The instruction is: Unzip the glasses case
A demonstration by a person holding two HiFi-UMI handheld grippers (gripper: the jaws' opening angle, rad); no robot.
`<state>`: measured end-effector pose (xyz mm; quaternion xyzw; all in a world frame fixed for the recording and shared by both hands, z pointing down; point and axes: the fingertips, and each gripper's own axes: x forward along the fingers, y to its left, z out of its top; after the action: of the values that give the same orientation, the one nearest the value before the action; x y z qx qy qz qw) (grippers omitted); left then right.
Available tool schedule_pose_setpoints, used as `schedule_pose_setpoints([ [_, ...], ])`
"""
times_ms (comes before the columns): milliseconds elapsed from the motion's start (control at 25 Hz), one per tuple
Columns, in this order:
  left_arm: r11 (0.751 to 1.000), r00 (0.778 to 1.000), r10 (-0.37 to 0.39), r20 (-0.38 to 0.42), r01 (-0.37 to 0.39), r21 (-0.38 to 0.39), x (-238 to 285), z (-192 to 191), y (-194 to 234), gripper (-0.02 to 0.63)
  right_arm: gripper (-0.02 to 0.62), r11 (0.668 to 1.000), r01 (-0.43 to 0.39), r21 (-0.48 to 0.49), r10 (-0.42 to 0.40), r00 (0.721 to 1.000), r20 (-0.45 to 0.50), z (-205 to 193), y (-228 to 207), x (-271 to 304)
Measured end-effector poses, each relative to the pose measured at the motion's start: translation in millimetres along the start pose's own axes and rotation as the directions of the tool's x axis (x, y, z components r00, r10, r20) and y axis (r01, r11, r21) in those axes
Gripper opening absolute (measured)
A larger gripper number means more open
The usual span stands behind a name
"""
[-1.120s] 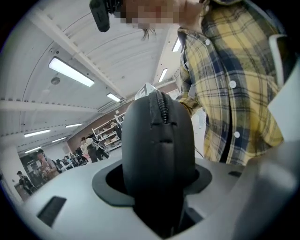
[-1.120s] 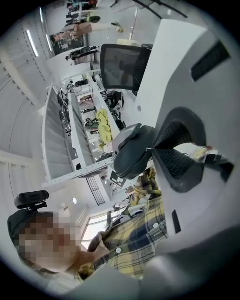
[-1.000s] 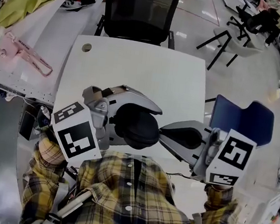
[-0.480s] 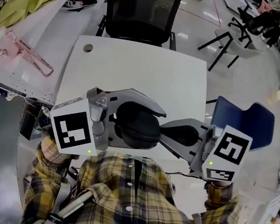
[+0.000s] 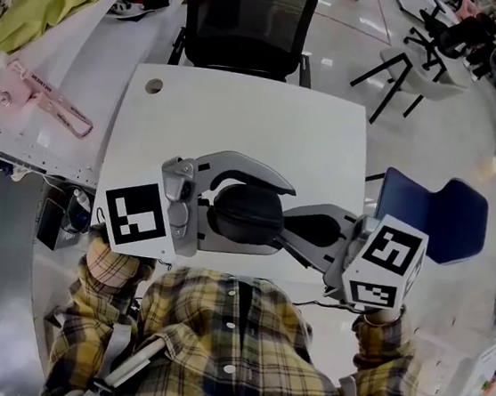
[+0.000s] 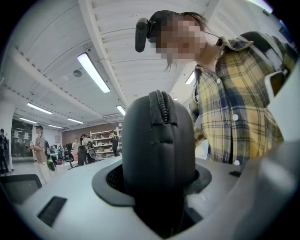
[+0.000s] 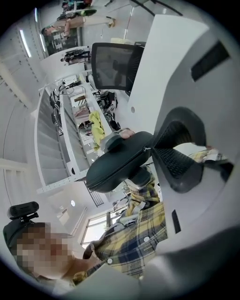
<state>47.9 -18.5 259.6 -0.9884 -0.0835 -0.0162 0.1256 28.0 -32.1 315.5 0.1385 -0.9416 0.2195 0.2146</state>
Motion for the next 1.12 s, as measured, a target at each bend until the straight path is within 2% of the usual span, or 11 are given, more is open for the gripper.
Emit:
schedule_pose_setpoints([
  [320, 0.99, 0.995, 0.019, 0.1, -0.004, -0.143, 1.8, -11.2, 6.4, 0.249, -0.003, 0.991, -0.054, 0.12, 0.051, 0.998, 0.03, -11.0, -8.5, 3.3],
  [480, 0.982, 0.99, 0.021, 0.142, 0.006, -0.19, 2.7, -11.1, 6.4, 0.249, -0.003, 0.985, -0.075, 0.156, 0.068, 0.996, 0.049, -14.9, -7.7, 3.6],
  [840, 0.974, 0.962, 0.016, 0.273, 0.047, -0.22, -2.1, 10.5, 7.7, 0.249, -0.003, 0.968, -0.124, 0.219, 0.11, 0.991, 0.078, -26.0, -4.2, 5.0],
  [1120, 0.971, 0.942, 0.007, 0.335, 0.074, -0.228, -5.4, 22.2, 8.1, 0.249, -0.003, 0.957, -0.163, 0.24, 0.144, 0.985, 0.093, -28.7, -0.5, 4.0],
])
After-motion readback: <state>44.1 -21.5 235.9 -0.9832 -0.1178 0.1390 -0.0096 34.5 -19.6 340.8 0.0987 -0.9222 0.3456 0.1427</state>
